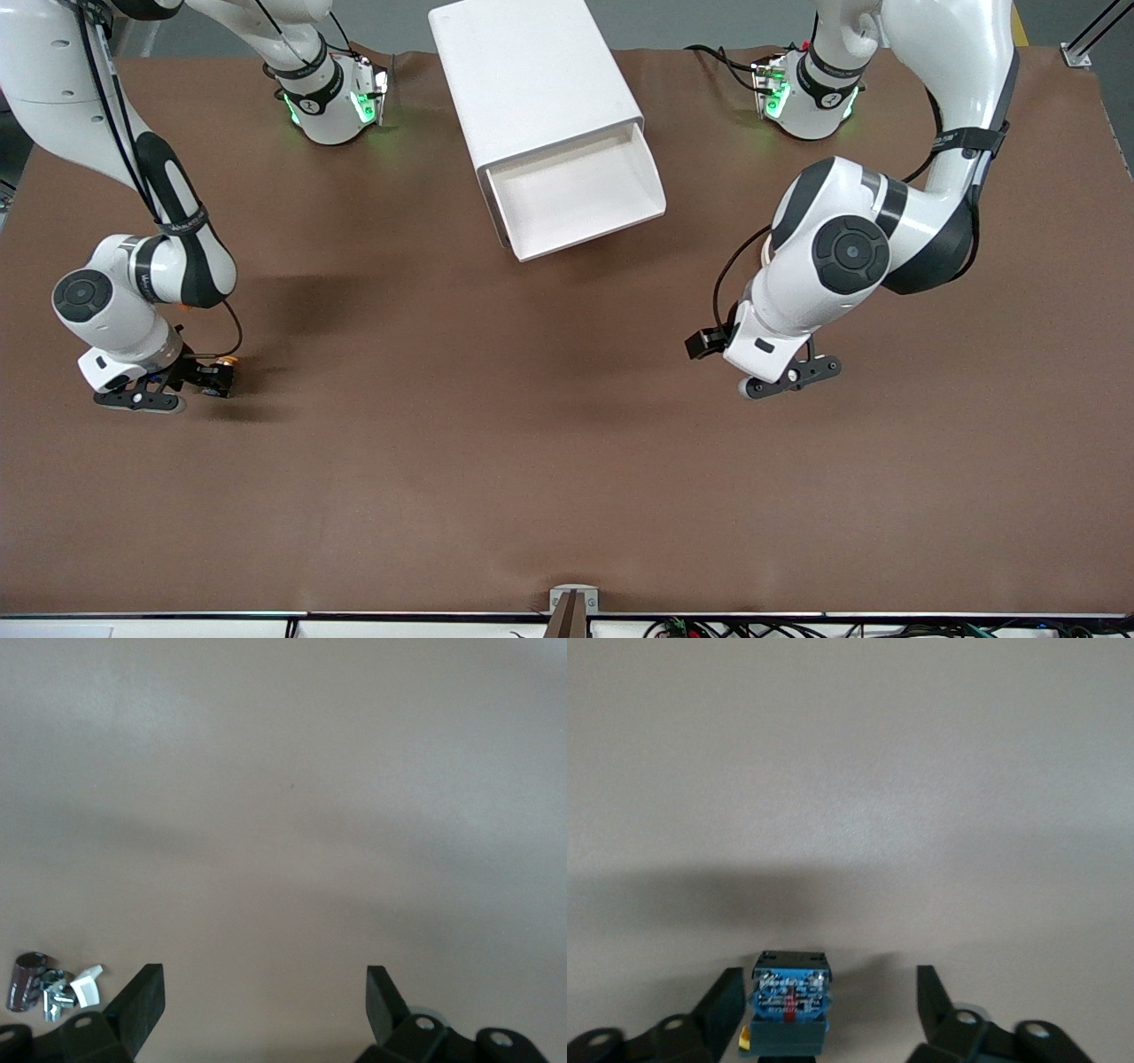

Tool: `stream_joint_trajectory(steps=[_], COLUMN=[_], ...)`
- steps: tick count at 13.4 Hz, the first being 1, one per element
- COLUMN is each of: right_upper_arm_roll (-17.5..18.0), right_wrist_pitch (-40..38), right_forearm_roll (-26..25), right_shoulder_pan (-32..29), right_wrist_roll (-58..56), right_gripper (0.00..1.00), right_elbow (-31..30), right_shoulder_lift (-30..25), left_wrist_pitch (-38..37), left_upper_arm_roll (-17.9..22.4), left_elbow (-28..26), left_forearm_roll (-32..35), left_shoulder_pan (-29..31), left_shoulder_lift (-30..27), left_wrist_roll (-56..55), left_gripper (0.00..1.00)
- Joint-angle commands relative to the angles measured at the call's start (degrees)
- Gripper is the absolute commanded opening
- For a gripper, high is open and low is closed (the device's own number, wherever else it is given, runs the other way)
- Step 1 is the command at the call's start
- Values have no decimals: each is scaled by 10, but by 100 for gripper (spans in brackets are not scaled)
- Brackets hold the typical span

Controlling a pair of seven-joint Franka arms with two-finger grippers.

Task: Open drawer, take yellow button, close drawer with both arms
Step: 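Set the button down with the right gripper while the left gripper nears the drawer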

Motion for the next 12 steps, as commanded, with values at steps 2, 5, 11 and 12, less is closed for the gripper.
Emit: stream_joint_trajectory(steps=[2,5,11,12], right_upper_arm_roll=[15,27,27,27], right_wrist_pitch=[-110,-211,-373,-395], right_forearm_roll=[-6,47,102,106], right_shoulder_pan=[-9,-9,-9,-9], right_wrist_roll=[0,0,16,17], right_gripper=[100,100,100,100], right_elbow=[45,87,124,124], right_shoulder_lift=[-29,-54,-136,-154], left_wrist_pitch=[8,8,8,8], left_upper_arm_roll=[-1,-1,-3,-4], left_elbow=[-13,-14,-22,-23], left_forearm_roll=[-8,-8,-8,-8], left_shoulder_pan=[-16,-30,-66,-73], left_shoulder_lift=[-15,-14,-14,-14], left_wrist_roll=[-28,-43,-102,-113], left_gripper=[100,100,100,100])
